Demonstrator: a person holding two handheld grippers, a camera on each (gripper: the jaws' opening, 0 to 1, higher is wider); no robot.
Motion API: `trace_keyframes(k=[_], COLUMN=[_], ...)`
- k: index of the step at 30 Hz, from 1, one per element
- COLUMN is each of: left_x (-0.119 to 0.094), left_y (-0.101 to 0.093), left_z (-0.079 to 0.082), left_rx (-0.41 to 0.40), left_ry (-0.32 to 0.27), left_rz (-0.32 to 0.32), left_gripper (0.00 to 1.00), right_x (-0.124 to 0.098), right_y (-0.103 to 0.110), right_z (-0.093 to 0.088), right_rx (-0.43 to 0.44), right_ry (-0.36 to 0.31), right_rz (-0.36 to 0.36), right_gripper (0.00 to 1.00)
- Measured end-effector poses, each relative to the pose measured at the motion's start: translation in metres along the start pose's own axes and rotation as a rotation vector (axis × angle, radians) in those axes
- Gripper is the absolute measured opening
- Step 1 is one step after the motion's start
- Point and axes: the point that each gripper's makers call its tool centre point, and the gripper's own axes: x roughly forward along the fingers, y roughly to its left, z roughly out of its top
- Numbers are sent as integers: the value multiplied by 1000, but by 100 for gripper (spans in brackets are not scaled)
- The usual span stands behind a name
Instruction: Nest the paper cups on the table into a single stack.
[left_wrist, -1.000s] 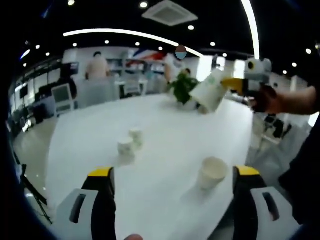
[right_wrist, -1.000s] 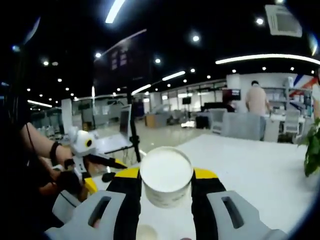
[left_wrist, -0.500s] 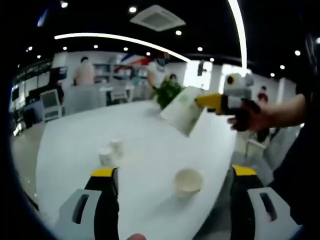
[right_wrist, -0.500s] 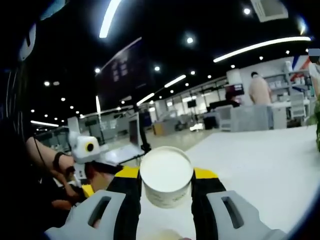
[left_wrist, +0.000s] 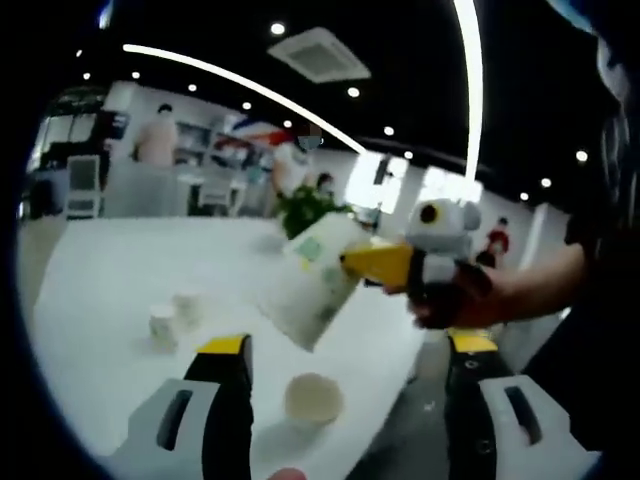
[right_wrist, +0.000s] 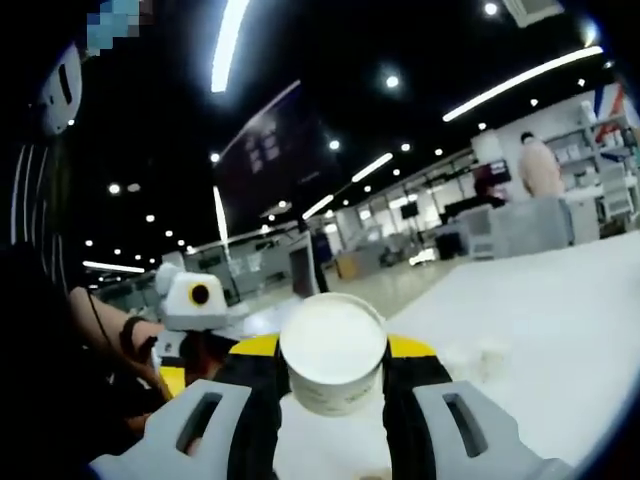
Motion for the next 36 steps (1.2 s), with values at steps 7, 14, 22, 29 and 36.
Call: trace_keyframes(k=[7, 14, 22, 29, 36], left_x=[-2, -8, -13, -21, -25], left_y=[-8, -8, -11, -12, -11], left_z=[19, 25, 29, 36, 29], left_rx=[-98, -77, -92, -134, -110], left_ry=[-115, -148, -164, -192, -155], left_rz=[-65, -66, -100, -138, -148], left_gripper=[61, 52, 36, 20, 7], right_x=[0, -7, -12, -13, -14], right_y=[0, 5, 10, 23, 31], right_z=[5, 3, 3, 7, 0], right_rx=[50, 97, 167, 192, 164], right_ry=[-28, -38, -41, -49, -11], right_rz=[17, 60, 112, 181, 227], right_gripper=[35, 35, 35, 35, 35])
